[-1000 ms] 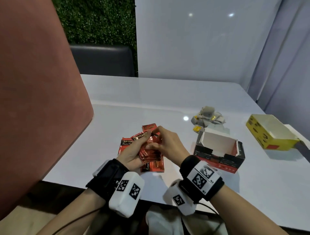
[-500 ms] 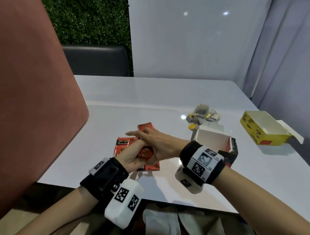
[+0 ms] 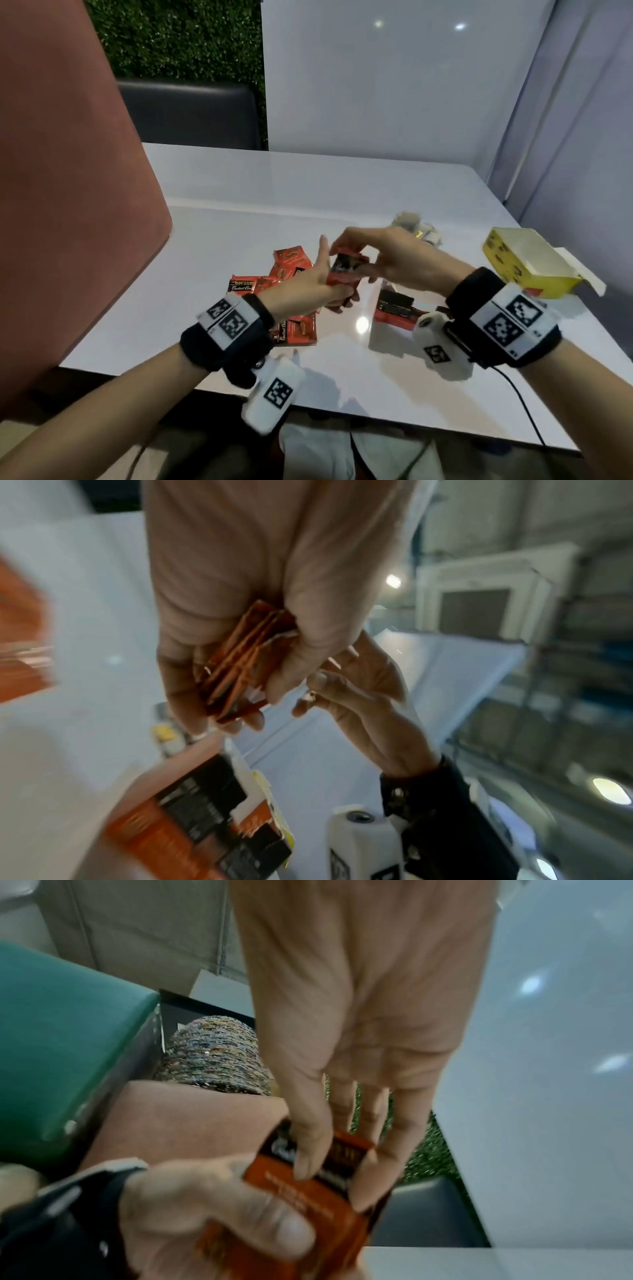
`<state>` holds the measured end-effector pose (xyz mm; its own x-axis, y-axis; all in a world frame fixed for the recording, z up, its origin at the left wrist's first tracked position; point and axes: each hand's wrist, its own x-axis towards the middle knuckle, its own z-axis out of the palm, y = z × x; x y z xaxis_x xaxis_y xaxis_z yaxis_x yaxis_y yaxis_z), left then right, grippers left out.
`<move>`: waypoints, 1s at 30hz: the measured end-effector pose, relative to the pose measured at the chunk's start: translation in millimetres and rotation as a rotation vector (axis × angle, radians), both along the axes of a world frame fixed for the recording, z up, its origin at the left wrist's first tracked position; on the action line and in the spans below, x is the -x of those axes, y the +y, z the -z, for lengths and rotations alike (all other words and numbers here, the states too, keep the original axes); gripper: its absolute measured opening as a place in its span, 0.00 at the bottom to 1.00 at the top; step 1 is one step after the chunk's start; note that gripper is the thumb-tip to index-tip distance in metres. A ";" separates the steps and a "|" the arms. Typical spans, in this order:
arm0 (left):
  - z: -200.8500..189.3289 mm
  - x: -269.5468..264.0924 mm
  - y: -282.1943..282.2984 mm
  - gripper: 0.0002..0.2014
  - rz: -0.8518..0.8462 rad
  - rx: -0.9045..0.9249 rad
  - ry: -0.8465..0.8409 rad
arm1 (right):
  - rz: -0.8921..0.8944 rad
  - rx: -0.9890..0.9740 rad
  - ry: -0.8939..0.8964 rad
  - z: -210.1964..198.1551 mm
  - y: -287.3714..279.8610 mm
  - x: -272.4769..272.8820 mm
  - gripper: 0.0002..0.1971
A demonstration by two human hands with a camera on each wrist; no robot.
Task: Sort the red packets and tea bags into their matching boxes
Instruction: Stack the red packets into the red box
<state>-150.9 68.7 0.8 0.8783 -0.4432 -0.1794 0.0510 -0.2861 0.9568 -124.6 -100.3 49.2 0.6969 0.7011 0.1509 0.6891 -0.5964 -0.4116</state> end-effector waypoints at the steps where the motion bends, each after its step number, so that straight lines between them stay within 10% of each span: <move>1: -7.1 -6.6 -11.5 0.46 0.021 -0.052 -0.062 | 0.040 -0.007 -0.051 -3.1 -9.2 -3.6 0.15; 6: -21.1 -43.8 -59.7 0.57 0.107 -0.147 -0.236 | 0.177 -0.083 -0.229 -9.1 -58.9 -18.5 0.10; 13: 23.6 -71.1 -69.3 0.66 0.325 -0.407 -0.094 | 0.418 0.289 -0.272 31.7 -101.2 -20.0 0.08; 30: 30.5 -59.8 -40.4 0.63 0.228 -0.531 -0.201 | 0.023 0.447 -0.014 65.2 -45.7 -43.9 0.14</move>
